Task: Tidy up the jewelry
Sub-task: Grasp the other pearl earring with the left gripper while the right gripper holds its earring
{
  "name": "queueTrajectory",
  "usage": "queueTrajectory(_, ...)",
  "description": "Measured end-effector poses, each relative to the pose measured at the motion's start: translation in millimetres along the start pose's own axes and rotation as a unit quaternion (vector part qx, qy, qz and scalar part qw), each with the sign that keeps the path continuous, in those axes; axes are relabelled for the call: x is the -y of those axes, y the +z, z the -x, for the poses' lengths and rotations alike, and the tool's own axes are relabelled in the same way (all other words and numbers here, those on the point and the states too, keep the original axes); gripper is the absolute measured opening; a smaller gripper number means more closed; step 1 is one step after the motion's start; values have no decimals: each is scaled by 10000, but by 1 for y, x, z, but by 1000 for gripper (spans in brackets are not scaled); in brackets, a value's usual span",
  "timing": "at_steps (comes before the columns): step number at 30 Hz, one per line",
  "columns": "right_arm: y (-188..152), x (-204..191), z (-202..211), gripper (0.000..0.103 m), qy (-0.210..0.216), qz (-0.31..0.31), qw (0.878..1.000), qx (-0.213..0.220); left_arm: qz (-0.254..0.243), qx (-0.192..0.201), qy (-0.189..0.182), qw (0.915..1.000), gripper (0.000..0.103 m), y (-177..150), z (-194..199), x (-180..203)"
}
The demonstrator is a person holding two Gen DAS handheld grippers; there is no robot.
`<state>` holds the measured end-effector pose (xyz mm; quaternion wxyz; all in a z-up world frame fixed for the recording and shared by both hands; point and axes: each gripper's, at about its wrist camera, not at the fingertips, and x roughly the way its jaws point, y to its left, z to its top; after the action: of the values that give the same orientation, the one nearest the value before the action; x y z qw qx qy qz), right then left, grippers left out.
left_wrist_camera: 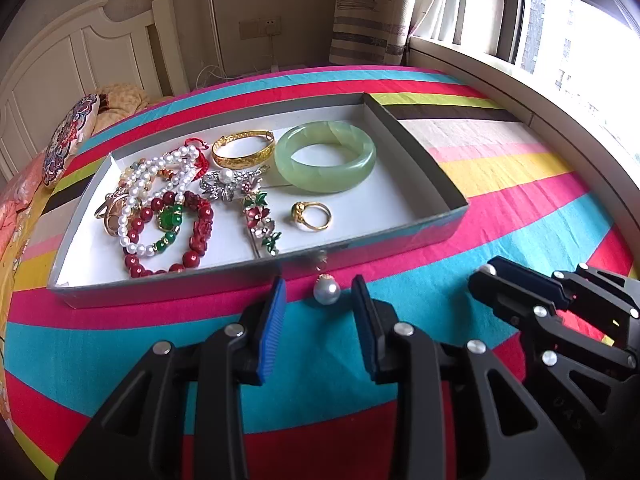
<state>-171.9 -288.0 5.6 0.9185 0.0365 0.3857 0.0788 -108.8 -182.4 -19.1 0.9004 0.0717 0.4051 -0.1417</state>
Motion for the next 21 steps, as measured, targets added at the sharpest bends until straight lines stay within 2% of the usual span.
queueTrajectory(8, -1, -2, 0, 16, -25, 24, 10000, -3, -23, 12, 6, 10000, 33, 1, 0, 2)
queueTrajectory(11, -1, -2, 0, 16, -46, 38, 10000, -5, -16, 48, -3, 10000, 14, 1, 0, 1)
queueTrajectory(21, -1, -3, 2, 16, -36, 54, 10000, 66, 177, 129, -234, 9995, 13, -5, 7, -11)
